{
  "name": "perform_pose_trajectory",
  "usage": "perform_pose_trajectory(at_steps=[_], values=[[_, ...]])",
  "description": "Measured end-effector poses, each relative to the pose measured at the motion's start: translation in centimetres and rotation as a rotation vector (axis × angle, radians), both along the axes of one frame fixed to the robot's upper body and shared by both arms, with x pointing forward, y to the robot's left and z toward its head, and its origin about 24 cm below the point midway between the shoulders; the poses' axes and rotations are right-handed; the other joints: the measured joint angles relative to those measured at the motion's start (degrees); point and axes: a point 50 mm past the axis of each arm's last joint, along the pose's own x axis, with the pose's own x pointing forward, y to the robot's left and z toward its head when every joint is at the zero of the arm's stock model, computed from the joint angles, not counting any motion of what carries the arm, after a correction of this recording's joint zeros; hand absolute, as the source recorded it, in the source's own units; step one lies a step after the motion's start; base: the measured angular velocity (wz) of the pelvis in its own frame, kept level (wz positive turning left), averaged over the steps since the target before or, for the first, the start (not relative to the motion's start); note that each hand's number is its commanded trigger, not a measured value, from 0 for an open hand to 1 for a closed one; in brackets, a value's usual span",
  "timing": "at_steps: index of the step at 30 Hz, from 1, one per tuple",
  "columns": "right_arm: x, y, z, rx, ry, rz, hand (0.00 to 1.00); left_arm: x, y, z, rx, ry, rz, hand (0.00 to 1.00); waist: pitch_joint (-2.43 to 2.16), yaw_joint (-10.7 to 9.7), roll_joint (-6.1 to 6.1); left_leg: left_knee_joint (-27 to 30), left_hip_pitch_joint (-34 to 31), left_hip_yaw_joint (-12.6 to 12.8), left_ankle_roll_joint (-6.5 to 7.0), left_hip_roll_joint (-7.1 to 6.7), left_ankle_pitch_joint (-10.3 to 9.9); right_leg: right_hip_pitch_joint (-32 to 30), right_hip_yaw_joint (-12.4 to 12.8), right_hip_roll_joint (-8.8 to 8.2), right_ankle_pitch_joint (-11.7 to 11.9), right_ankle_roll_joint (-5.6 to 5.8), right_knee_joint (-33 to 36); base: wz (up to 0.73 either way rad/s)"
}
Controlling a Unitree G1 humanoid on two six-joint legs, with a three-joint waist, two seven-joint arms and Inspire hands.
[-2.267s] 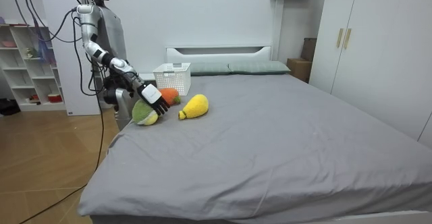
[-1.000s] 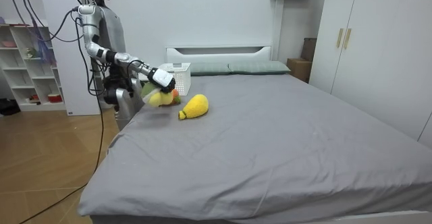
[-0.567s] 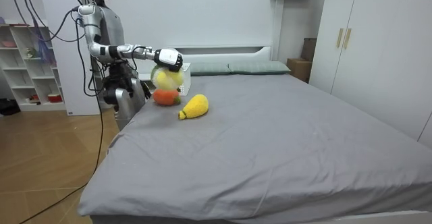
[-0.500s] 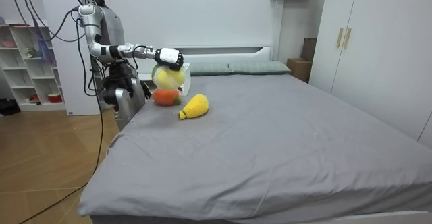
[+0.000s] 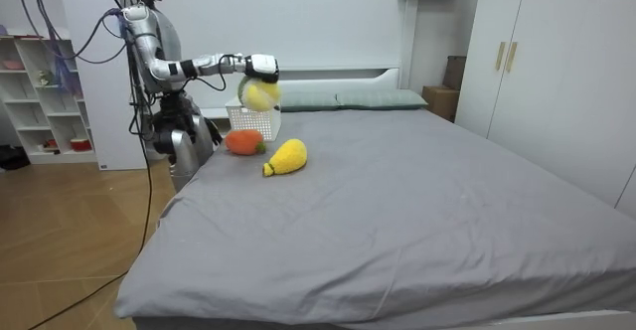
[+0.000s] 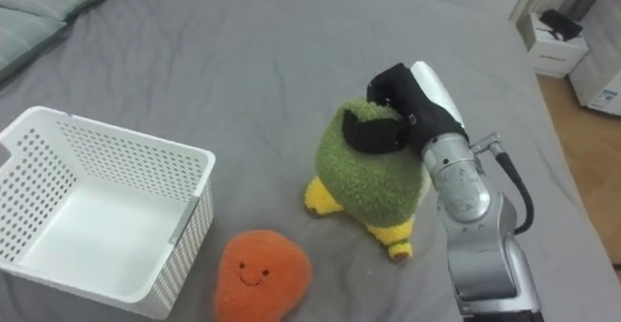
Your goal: Collect toys from the bed
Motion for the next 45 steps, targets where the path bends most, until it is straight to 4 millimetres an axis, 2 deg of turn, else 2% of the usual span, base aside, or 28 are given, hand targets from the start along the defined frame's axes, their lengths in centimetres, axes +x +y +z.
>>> perform_pose_trajectory(at_steps=[2,6,7,10,12,14,16,18,23,26,29,35,36,37,38,39,40,45], values=[[0.4,0.7,0.6,-0.004,-0.019,0.027,1.0,0.4,-0.1,0.2,0.003,-0.02,-0.008,0.0,0.18,1.63,0.27,0.11,-0.46,-0.4,-0.02,-0.01,0.03,-0.25,-0.55,-0.02,0.0,0.0,-0.03,0.08],[1.4,2.0,1.2,0.004,-0.029,0.079,1.0,0.7,0.0,0.2,0.014,-0.031,-0.019,0.0,0.25,2.37,0.23,0.34,-1.28,-2.25,-0.07,-0.3,0.29,-0.28,-2.78,-0.18,0.0,0.0,-0.08,0.23],[1.7,2.1,1.1,0.013,-0.021,0.083,1.0,0.8,0.0,0.3,0.017,-0.034,-0.023,0.0,0.28,3.18,0.21,0.34,-1.36,-2.55,-0.03,-0.43,0.35,-0.19,-3.14,-0.27,0.0,0.0,-0.15,0.13],[1.9,2.4,0.6,0.031,-0.007,0.08,1.0,0.9,0.1,0.4,0.023,-0.043,-0.026,0.0,0.55,5.27,-0.21,0.32,-1.69,-3.5,0.17,-0.79,0.55,0.04,-5.24,-0.65,-0.02,0.02,-0.2,0.18],[1.9,3.0,0.5,0.03,0.0,0.1,1.0,0.9,0.4,0.4,0.035,-0.038,-0.03,0.0,0.6,5.77,-0.82,0.44,-2.24,-4.67,0.3,-1.13,0.76,0.03,-6.27,-0.88,-0.02,0.03,-0.24,0.28],[2.0,3.5,0.7,0.029,0.0,0.116,1.0,1.0,0.5,0.5,0.031,-0.039,-0.036,0.0,0.67,7.26,-1.22,1.39,-3.27,-6.15,0.37,-1.48,0.77,0.1,-7.98,-1.16,-0.02,0.03,-0.27,0.33],[2.1,3.9,0.9,0.035,-0.008,0.129,1.0,1.0,0.5,0.5,0.019,-0.038,-0.041,0.0,0.68,8.36,-1.21,1.75,-3.81,-7.17,0.57,-1.75,0.92,0.18,-9.62,-1.44,-0.02,0.03,-0.25,0.34],[2.5,4.8,0.9,0.048,-0.007,0.144,1.0,1.1,0.5,0.5,0.009,-0.032,-0.04,0.0,0.77,9.48,-1.08,1.75,-3.89,-7.97,0.72,-1.79,1.13,0.46,-10.06,-1.69,-0.06,0.1,-0.24,0.27],[3.0,7.1,0.9,0.047,-0.038,0.168,1.0,1.8,0.6,0.8,0.015,-0.049,-0.045,0.0,0.87,11.93,-0.95,2.99,-5.89,-11.32,0.91,-2.88,1.77,0.48,-12.36,-2.16,-0.34,0.56,-0.21,0.33],[3.3,7.7,1.0,0.061,-0.059,0.152,1.0,2.4,0.6,1.1,0.023,-0.077,-0.049,0.0,1.03,13.47,-0.71,3.67,-6.84,-13.02,0.88,-3.51,2.04,0.53,-13.89,-2.23,-0.35,0.57,-0.21,0.31],[3.6,8.2,1.1,0.05,-0.084,0.14,1.0,2.8,0.6,1.2,0.031,-0.085,-0.06,0.0,1.18,14.53,-0.43,3.67,-7.54,-14.62,0.83,-3.82,2.62,0.5,-14.59,-2.33,-0.37,0.61,-0.21,0.31],[3.8,8.8,0.0,0.04,-0.082,0.116,1.0,3.2,0.8,1.5,0.08,-0.073,-0.127,0.0,0.81,16.21,-0.92,3.48,-8.59,-16.49,0.7,-4.86,3.54,0.12,-14.63,-2.35,-0.79,0.99,-0.64,0.19],[3.8,8.8,-0.1,0.042,-0.08,0.112,0.96,3.2,0.8,1.5,0.081,-0.073,-0.127,0.0,0.75,16.17,-1.01,3.47,-8.67,-16.82,0.72,-4.98,3.65,0.16,-14.73,-2.3,-0.78,0.98,-0.85,0.25],[3.8,8.8,-0.4,0.048,-0.072,0.102,0.81,3.2,0.9,1.5,0.084,-0.072,-0.129,0.0,0.69,16.18,-1.16,3.45,-8.75,-17.35,0.75,-5.26,4.01,0.3,-15.16,-2.36,-0.76,0.95,-0.99,0.26],[3.8,8.7,-0.7,0.057,-0.065,0.09,0.48,3.1,0.9,1.5,0.088,-0.068,-0.136,0.0,0.69,16.2,-1.15,3.45,-8.68,-17.81,0.82,-5.48,4.1,0.58,-15.43,-2.43,-0.76,0.96,-1.03,0.23],[3.8,8.6,-0.7,0.059,-0.066,0.082,0.07,3.1,0.9,1.5,0.089,-0.067,-0.138,0.0,0.69,16.26,-1.16,3.45,-8.67,-17.99,0.84,-5.57,4.12,0.64,-15.45,-2.45,-0.76,0.96,-1.04,0.16],[3.8,8.6,-0.9,0.068,-0.073,0.068,0.0,3.0,0.9,1.4,0.091,-0.063,-0.143,0.0,0.69,16.34,-1.16,3.45,-8.66,-18.22,0.89,-5.69,4.17,0.76,-15.54,-2.5,-0.75,0.97,-1.03,0.1],[3.9,8.1,-1.8,0.118,-0.072,0.013,0.0,2.4,0.9,1.0,0.083,-0.032,-0.143,0.0,0.81,16.29,-1.31,3.47,-8.73,-18.93,0.93,-5.81,4.24,1.13,-16.41,-2.69,-0.7,1.02,-0.82,0.09]])
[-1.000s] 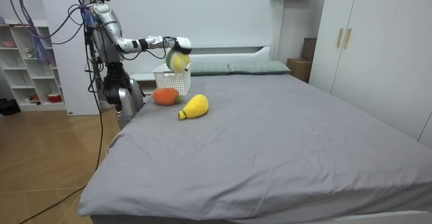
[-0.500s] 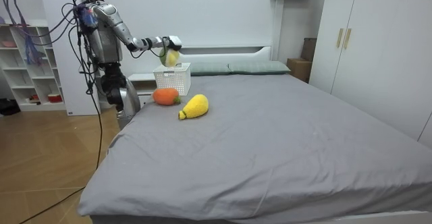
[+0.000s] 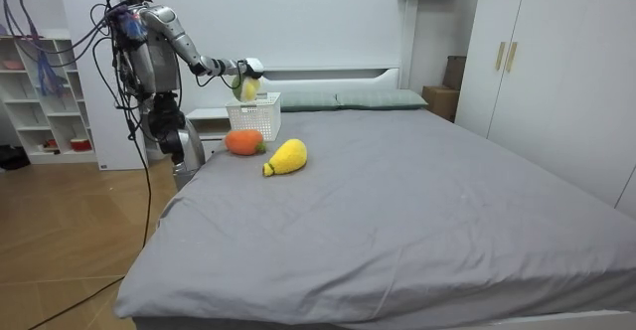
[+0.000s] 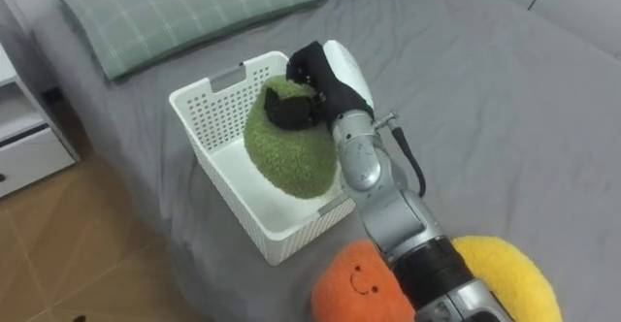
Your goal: Collect toys from the bed
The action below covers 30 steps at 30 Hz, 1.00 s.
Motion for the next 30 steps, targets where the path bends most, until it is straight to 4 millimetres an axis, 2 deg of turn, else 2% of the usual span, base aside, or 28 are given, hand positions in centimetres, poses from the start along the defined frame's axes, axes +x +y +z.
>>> perform_pose_trajectory(at_steps=[3,9,17,30], values=[[0.1,-0.4,-0.5,0.017,0.012,-0.037,0.0,-0.4,0.0,-0.1,-0.002,0.014,0.002,0.0,0.03,-0.08,-0.15,0.05,-0.06,-0.26,-0.01,-0.12,0.24,-0.09,-0.38,-0.09,-0.03,0.05,0.0,0.07],[0.1,-0.7,-0.1,0.079,-0.023,-0.072,0.0,-0.9,-0.1,-0.2,-0.002,0.021,0.005,0.0,0.18,-0.45,-0.33,-0.06,-0.07,-1.07,0.2,-0.88,0.52,0.16,-0.44,-0.25,-0.21,0.32,-0.27,0.07],[0.2,-1.8,0.4,0.051,-0.078,-0.077,0.0,-0.7,-0.1,-0.2,-0.005,0.006,-0.003,0.0,0.28,-1.53,-1.2,-0.47,0.13,-0.23,0.39,-0.92,0.65,0.16,1.21,-0.27,-0.3,0.46,-0.39,-0.02],[-0.1,-3.3,-0.3,-0.01,-0.081,-0.106,0.0,-0.4,0.0,0.1,0.025,-0.009,-0.038,0.0,0.27,-2.72,-1.1,-1.05,0.99,0.69,0.53,-0.61,0.58,-0.01,3.17,-0.27,-0.28,0.45,-0.21,-0.05]])
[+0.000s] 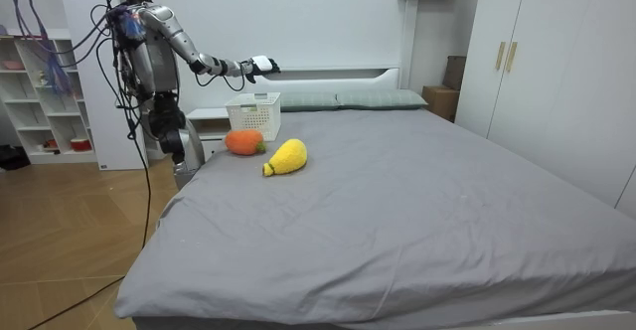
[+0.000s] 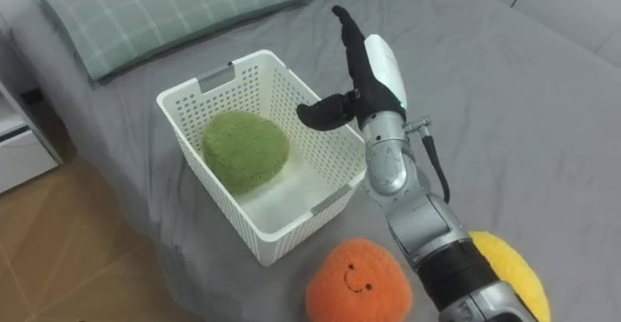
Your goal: Collect toys from the bed
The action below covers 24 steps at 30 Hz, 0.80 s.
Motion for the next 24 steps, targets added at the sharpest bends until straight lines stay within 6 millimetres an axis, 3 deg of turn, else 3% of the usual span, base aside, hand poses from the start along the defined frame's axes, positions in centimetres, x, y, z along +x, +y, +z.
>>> perform_pose_trajectory(at_steps=[13,19,24], values=[[-0.4,-0.2,-0.7,0.007,0.039,0.01,0.0,0.0,-0.1,0.0,0.001,0.0,-0.004,0.0,-0.45,-1.11,0.75,-1.25,1.87,2.45,0.09,0.99,-0.04,-0.12,2.74,-0.03,0.2,-0.13,0.79,-0.1],[-0.4,-0.5,-0.9,0.049,0.071,0.017,0.0,-0.9,0.0,-0.2,-0.001,0.027,0.003,0.0,-0.47,-3.18,0.8,-1.64,3.77,4.86,0.34,1.59,-0.29,0.87,4.39,-0.03,0.34,-0.17,0.96,-0.17],[-1.2,-2.9,-1.5,0.079,0.073,-0.056,0.0,-1.2,-0.1,-0.4,-0.003,0.037,0.006,0.0,-0.72,-5.54,0.66,-1.66,4.18,6.57,0.49,2.03,-0.55,0.6,6.11,0.13,0.59,-0.2,1.06,-0.16]])
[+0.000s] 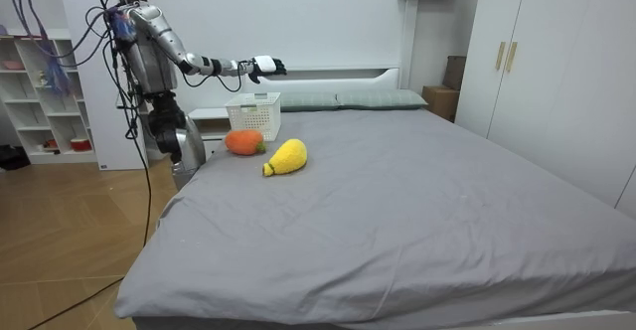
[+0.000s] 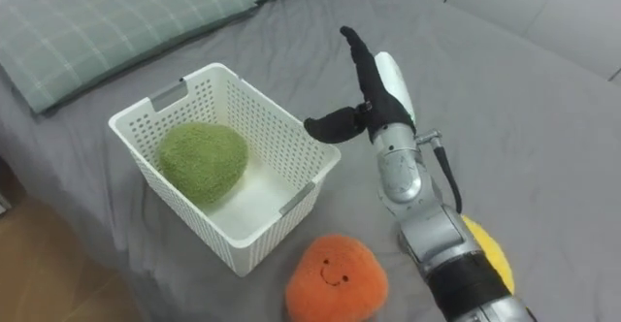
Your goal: Collect toys from the bed
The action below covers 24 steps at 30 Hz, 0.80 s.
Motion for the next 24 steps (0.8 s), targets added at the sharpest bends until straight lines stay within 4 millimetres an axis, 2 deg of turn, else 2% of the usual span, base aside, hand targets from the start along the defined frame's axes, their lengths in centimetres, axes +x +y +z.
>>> perform_pose_trajectory(at_steps=[1,3,5,6,8,11,14,19,24], values=[[-0.2,-0.4,0.0,0.015,-0.003,-0.018,0.0,-0.1,-0.1,-0.1,-0.006,0.002,0.001,0.0,-0.01,-0.5,0.07,-0.03,0.28,1.02,0.03,0.34,-0.18,-0.22,1.0,0.15,0.25,-0.04,0.01,-0.49],[-0.6,-0.8,0.0,0.029,-0.012,-0.027,0.0,-0.6,-0.5,-0.2,-0.01,0.016,-0.011,0.0,0.1,-1.25,1.05,0.08,0.86,2.54,0.06,0.9,-0.74,-0.23,2.69,0.48,0.69,-0.09,-0.1,-0.54],[-1.1,-1.2,-0.1,0.025,-0.012,-0.036,0.0,-0.7,-0.8,-0.4,-0.017,0.021,-0.018,0.0,-0.62,-3.22,1.65,-0.01,1.36,4.43,0.19,1.28,-1.12,-0.53,4.5,0.62,0.83,-0.08,0.06,-0.4],[-1.1,-1.3,-0.1,0.026,-0.014,-0.038,0.0,-0.7,-0.9,-0.4,-0.018,0.02,-0.018,0.0,-0.63,-3.41,1.9,-0.11,1.65,4.98,0.17,1.45,-1.21,-0.58,4.78,0.64,0.94,-0.05,0.11,-0.48],[-1.1,-1.8,0.0,0.03,-0.019,-0.058,0.0,-0.6,-0.8,-0.3,-0.007,0.008,-0.018,0.0,-0.62,-5.37,2.44,-0.76,2.53,6.31,0.11,1.74,-1.26,-0.51,6.4,0.9,1.14,-0.1,0.07,-0.41],[-1.1,-2.9,0.5,0.023,-0.037,-0.089,0.0,-0.5,-0.8,-0.3,-0.009,-0.002,-0.017,0.0,-0.71,-8.01,2.68,-1.2,3.32,7.3,0.11,1.79,-1.28,-0.29,7.11,0.94,1.14,-0.1,0.06,-0.17],[-1.1,-3.4,0.6,0.009,-0.041,-0.102,0.0,-0.4,-0.9,-0.3,-0.021,-0.01,-0.005,0.0,-0.67,-9.6,2.72,-1.4,3.88,7.98,0.11,1.89,-1.52,-0.24,7.59,1.0,1.14,-0.1,0.05,-0.16],[-1.3,-4.0,0.5,-0.013,-0.042,-0.125,0.0,-0.4,-0.9,-0.3,-0.024,-0.009,-0.007,0.0,-0.64,-10.69,2.72,-1.41,3.85,8.95,0.19,2.13,-1.9,-0.93,7.78,1.02,1.16,-0.08,0.08,-0.1],[-2.3,-4.6,-0.8,-0.018,0.008,-0.146,0.0,-0.5,-0.8,-0.3,-0.014,-0.009,-0.005,0.0,-0.55,-11.04,2.36,-1.48,3.93,9.27,0.14,2.23,-2.02,-1.21,7.78,1.14,1.17,-0.08,-0.03,-0.03]])
